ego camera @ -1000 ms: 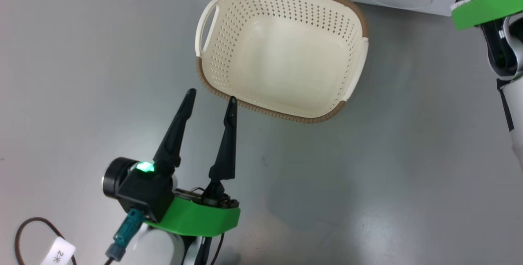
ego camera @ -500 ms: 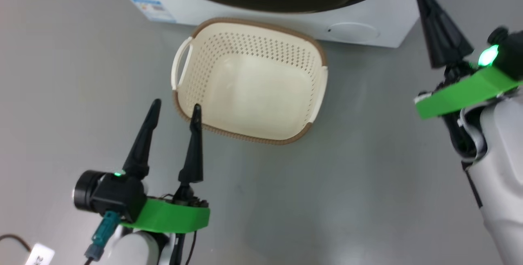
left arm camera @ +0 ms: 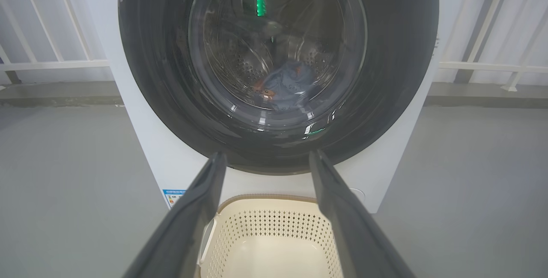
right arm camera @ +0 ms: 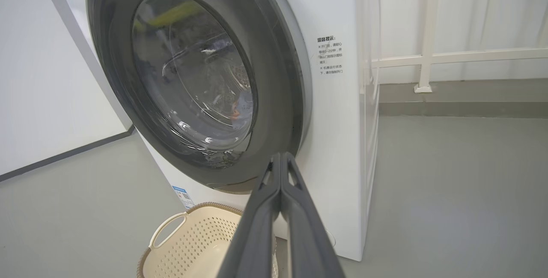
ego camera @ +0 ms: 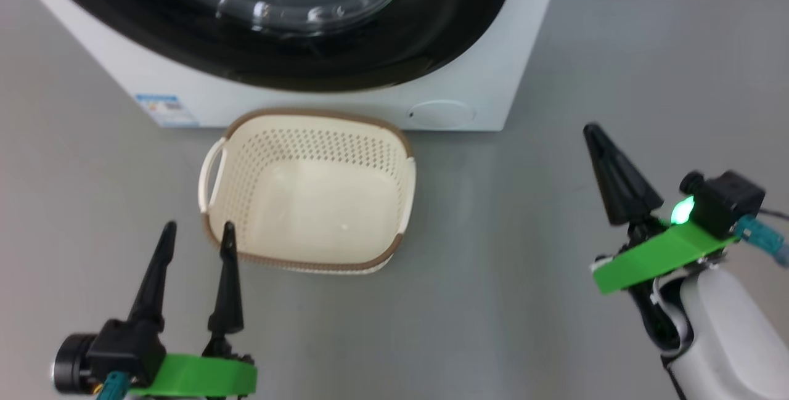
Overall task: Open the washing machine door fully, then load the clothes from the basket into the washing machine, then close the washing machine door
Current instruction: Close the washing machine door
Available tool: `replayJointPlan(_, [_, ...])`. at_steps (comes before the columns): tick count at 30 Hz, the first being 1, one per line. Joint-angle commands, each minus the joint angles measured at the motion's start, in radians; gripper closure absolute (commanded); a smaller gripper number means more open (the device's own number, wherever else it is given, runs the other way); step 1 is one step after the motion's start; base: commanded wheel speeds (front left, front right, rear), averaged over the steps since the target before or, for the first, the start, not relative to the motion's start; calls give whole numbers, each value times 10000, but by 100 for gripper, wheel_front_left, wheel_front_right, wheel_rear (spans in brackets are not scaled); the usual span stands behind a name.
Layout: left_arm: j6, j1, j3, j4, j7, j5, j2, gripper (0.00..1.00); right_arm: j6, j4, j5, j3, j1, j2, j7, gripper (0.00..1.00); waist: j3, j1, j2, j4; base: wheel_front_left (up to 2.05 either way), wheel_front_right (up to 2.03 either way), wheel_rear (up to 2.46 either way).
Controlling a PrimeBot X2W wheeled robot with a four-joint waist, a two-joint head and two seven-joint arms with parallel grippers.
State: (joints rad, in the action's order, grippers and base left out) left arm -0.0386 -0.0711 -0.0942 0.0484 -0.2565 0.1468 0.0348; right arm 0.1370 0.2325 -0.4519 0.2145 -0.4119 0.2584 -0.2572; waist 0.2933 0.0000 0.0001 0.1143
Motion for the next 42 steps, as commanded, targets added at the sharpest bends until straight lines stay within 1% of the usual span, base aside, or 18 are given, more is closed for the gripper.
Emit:
replayJointPlan(1, [48,105,432,226,-53,-91,182,0,-63,-295,-66,212,322,-73,-45,100,-932,0,-1,-902,0,0,0])
replayJointPlan(7, [188,841,1026,191,-53,-161,182,0,-63,-441,131,6,1294,-360,-45,100,-1629,0,-1,-1420,0,0,0])
replayJointPlan(10, [198,1169,1243,105,-53,-198,180,0,-63,-417,305,-84,1706,-490,-45,82,-1992,0,-1,-1620,0,0,0])
replayJointPlan(11, [206,1274,1313,70,-53,-168,178,0,-63,-421,376,-167,1846,-557,-45,65,-2112,0,-1,-1676,0,0,0])
replayJointPlan(12, [203,1384,1385,21,-53,-133,176,0,-63,-441,438,-222,1988,-627,-45,55,-2226,0,-1,-1733,0,0,0])
replayJointPlan(14, [188,1572,1504,-2,-53,-32,172,0,-63,-470,533,-284,2280,-733,-45,10,-2416,0,-1,-1837,0,0,0])
replayJointPlan(15, [190,1656,1543,8,-53,-9,170,0,-63,-502,599,-338,2401,-762,-45,0,-2494,0,-1,-1881,0,0,0])
replayJointPlan(20, [101,1946,1713,14,-53,-53,164,0,-63,-799,1119,-667,2930,-828,-45,0,-2694,0,-1,-1999,0,0,0])
replayJointPlan(28, [30,2122,1854,-20,-53,-128,159,0,-63,-1128,1398,-1248,3348,-1082,-45,0,-2823,0,-1,-2036,0,0,0])
replayJointPlan(35, [-54,2300,1884,-6,-53,-151,157,0,-63,-1162,1579,-1446,3645,-1208,-45,0,-2903,0,-1,-2023,0,0,0])
replayJointPlan(42, [28,2328,1877,-36,-53,-145,156,0,-63,-1164,1622,-1570,3717,-1257,-45,0,-2941,0,-1,-1993,0,0,0])
